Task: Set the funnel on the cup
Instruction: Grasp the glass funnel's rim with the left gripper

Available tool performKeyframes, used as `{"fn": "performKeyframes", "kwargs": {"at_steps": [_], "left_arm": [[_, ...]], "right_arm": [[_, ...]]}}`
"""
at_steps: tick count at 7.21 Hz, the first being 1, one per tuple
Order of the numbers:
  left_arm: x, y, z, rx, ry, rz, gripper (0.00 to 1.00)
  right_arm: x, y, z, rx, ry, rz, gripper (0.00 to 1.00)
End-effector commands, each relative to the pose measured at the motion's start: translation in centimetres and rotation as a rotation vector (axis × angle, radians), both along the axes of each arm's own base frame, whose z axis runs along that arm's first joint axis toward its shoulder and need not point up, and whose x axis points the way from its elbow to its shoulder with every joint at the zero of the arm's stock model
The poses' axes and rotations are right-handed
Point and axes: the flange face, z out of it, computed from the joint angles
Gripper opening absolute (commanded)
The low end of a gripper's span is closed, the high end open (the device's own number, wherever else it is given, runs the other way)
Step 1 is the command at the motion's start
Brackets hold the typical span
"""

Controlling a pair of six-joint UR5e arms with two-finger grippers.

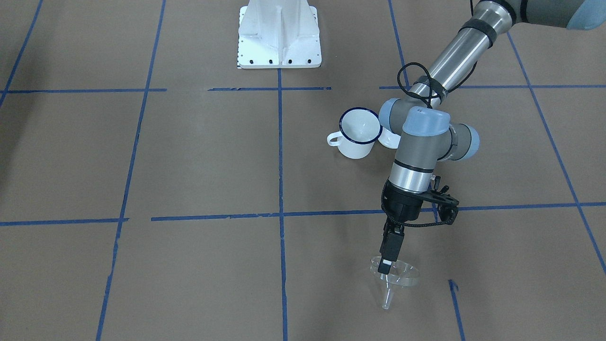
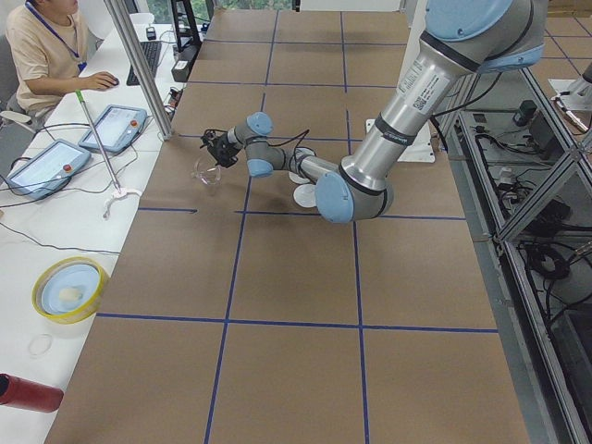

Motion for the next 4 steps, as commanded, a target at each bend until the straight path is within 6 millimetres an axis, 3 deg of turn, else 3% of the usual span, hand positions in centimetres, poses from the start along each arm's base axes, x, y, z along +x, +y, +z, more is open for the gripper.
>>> {"fn": "performKeyframes", "kwargs": {"at_steps": [1,4], "left_arm": [[-1.1,-1.13,1.04,0.007,0.009,-0.021,0.69],[-0.57,-1.84,1.68,0.0,0.004,-0.024,0.67]], "right_arm": [[0.0,-0.01,-0.04,0.001,0.0,0.0,1.0],[0.0,0.01,0.04,-0.001,0.0,0.0,1.0]]}}
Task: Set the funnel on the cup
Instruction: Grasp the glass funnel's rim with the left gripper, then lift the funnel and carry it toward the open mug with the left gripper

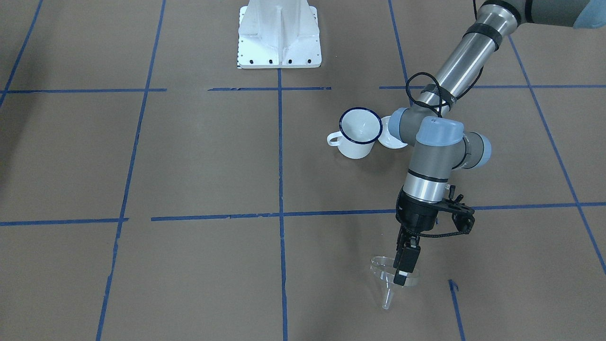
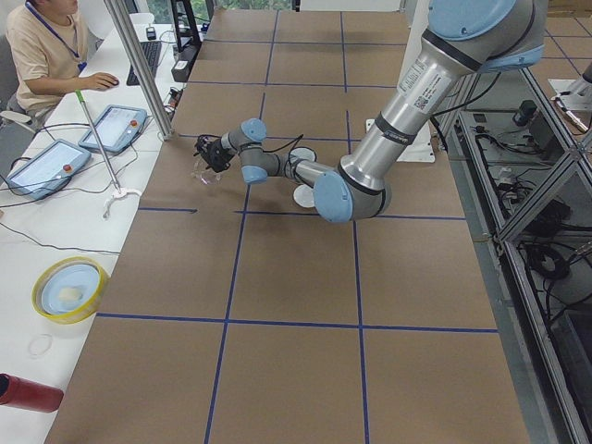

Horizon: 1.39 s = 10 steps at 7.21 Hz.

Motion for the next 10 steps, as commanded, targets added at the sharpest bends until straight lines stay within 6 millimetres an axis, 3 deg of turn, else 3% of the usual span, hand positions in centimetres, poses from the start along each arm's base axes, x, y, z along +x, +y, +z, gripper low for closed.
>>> {"fn": "performKeyframes", "kwargs": {"at_steps": [1,2,3,6,8,9,10], "left_arm": [[0.4,-0.5,-0.3,-0.001,0.001,-0.001,0.57],[0.4,-0.5,-0.3,0.0,0.002,-0.001,0.24],[0.4,-0.5,-0.3,0.001,0.001,-0.001,0.0],[-1.5,-1.2,-1.4,0.042,0.037,-0.023,0.0],[-4.6,-0.8,-7.0,0.129,0.121,-0.042,0.0],[-5.8,0.6,-10.9,0.177,0.162,-0.005,0.0],[-6.1,2.1,-13.5,0.166,0.169,0.076,0.0]], "right_arm": [[0.0,0.0,0.0,0.0,0.0,0.0,1.0],[0.0,0.0,-0.1,0.001,0.0,0.0,1.0],[0.0,0.0,0.0,0.0,0.0,0.0,1.0],[0.0,0.0,-0.1,0.001,0.0,0.0,1.0],[0.0,0.0,0.0,0.0,0.0,0.0,1.0],[0.0,0.0,0.0,0.0,0.0,0.0,1.0],[0.0,0.0,0.0,0.0,0.0,0.0,1.0]]}}
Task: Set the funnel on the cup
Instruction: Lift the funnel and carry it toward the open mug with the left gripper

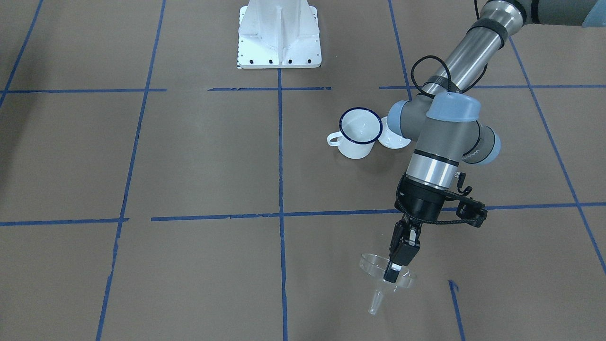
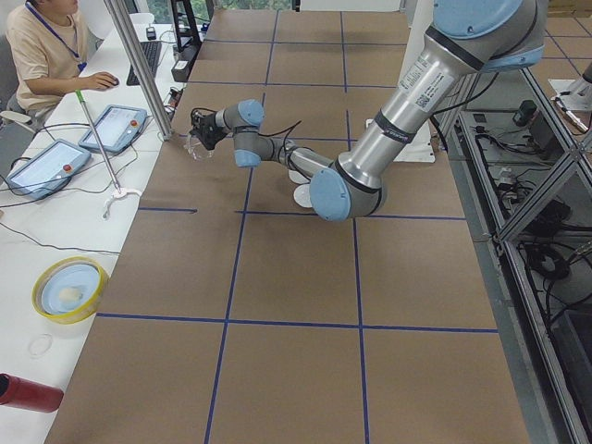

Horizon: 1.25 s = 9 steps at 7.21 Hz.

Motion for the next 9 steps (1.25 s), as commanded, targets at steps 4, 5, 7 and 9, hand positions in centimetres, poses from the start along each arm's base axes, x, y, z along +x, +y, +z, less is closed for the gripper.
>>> {"fn": "performKeyframes", "kwargs": {"at_steps": [4,5,7,9], "left_arm": [[-6.4,11.4,-15.6,-0.08,-0.236,0.31,0.0],[-7.2,13.5,-16.5,-0.097,-0.34,0.394,0.0],[-5.8,16.4,-16.6,-0.128,-0.632,0.585,0.0],[-2.5,18.7,-15.0,-0.12,-0.842,0.808,0.0]], "right_arm": [[0.0,0.0,0.0,0.0,0.0,0.0,1.0],[0.0,0.0,0.0,0.0,0.0,0.0,1.0],[0.0,0.0,0.0,0.0,0.0,0.0,1.0],[0.0,0.0,-0.1,0.001,0.0,0.0,1.0]]}}
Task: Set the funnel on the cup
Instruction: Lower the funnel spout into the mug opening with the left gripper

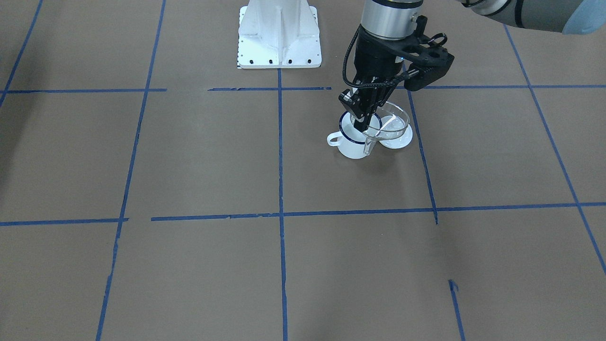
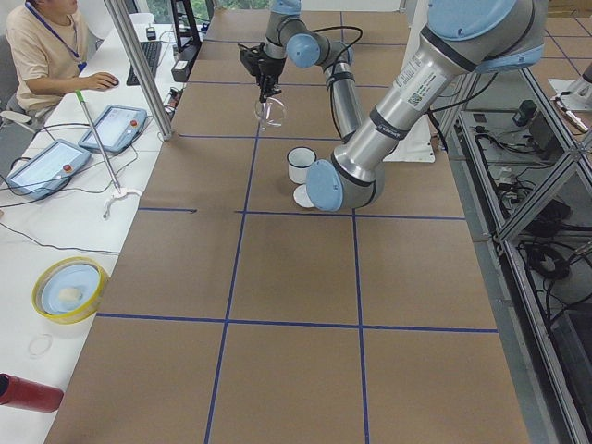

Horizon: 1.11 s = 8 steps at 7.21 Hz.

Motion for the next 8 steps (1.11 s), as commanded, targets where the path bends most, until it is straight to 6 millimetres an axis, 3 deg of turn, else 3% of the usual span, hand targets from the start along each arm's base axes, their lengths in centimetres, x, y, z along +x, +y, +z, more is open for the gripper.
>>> {"fn": "performKeyframes", "kwargs": {"at_steps": [1,3,6,8], "left_arm": [[3.4,2.8,1.7,0.005,-0.172,0.235,0.0],[7.7,4.3,3.7,0.0,-0.203,0.319,0.0],[10.3,5.0,6.8,0.032,-0.182,0.355,0.0],[12.4,4.0,8.2,0.036,-0.181,0.361,0.0]], "right_arm": [[0.0,0.0,0.0,0.0,0.0,0.0,1.0],[0.0,0.0,0.0,0.0,0.0,0.0,1.0],[0.0,0.0,0.0,0.0,0.0,0.0,1.0],[0.0,0.0,0.0,0.0,0.0,0.0,1.0]]}}
